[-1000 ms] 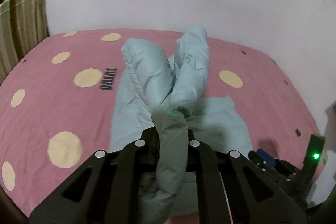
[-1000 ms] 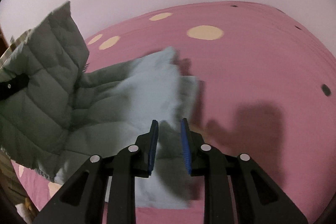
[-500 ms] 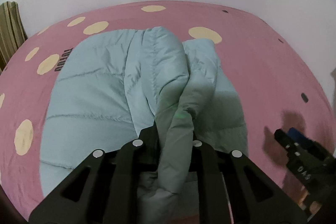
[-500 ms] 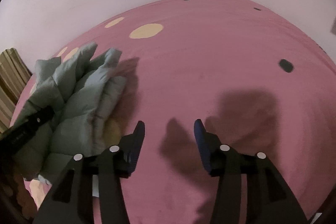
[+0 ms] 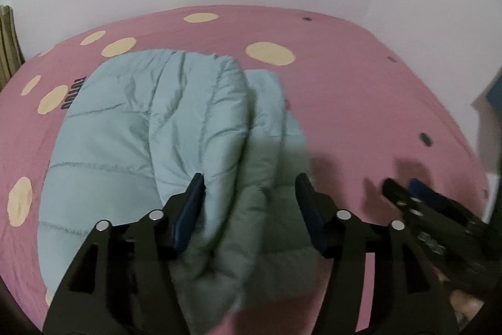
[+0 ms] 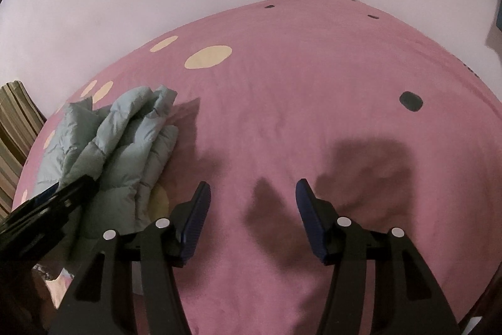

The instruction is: Fold large clothes

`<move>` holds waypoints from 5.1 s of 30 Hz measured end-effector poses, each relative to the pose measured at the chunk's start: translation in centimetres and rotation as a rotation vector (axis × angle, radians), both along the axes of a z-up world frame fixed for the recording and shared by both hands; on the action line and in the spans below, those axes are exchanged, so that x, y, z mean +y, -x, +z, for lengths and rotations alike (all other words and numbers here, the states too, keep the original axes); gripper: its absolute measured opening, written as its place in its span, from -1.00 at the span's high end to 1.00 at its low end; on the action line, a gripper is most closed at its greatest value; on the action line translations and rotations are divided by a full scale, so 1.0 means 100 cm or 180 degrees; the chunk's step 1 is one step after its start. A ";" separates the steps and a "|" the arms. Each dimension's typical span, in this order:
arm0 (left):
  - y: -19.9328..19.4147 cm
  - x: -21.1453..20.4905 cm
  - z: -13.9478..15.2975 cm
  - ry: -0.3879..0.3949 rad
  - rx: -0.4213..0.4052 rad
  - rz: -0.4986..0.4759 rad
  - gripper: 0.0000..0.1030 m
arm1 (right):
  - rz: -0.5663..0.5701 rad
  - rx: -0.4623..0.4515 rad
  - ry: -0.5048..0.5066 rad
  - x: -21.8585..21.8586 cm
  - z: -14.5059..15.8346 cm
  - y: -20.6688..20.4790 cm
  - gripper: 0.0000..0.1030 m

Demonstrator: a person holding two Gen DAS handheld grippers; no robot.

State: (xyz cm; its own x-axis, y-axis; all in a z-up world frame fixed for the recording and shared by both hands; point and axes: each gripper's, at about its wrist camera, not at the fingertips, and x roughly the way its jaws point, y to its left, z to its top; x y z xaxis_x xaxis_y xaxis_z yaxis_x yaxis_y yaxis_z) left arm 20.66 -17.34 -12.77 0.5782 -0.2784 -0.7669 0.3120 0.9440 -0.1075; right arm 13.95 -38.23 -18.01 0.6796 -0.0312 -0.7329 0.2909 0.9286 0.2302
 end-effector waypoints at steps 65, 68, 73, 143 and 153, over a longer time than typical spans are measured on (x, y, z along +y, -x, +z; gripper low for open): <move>-0.070 0.135 -0.052 -0.0106 0.0210 0.0408 -0.53 | 0.0721 0.0318 -0.0496 0.084 -0.015 -0.113 0.62; -0.057 0.142 -0.036 -0.0056 0.0104 0.0473 -0.53 | 0.0701 0.0293 -0.0406 0.085 -0.001 -0.102 0.49; -0.031 0.155 -0.008 0.0126 -0.0089 0.0550 -0.53 | 0.0608 0.0008 -0.0313 0.084 0.038 -0.069 0.47; -0.070 0.171 0.002 0.0047 -0.0027 0.0589 -0.35 | 0.0872 -0.0308 0.0066 0.113 0.082 -0.030 0.48; -0.126 0.130 -0.026 -0.0116 0.0150 0.0347 -0.35 | 0.0941 -0.0021 0.0201 0.110 0.058 -0.115 0.48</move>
State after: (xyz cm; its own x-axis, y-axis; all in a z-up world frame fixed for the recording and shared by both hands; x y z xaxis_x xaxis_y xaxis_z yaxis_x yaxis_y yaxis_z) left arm 33.21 -4.34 -15.40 0.5666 -0.1873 -0.8024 0.2027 0.9756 -0.0846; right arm 25.47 -27.27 -12.22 0.6707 0.1233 -0.7314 0.0045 0.9854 0.1703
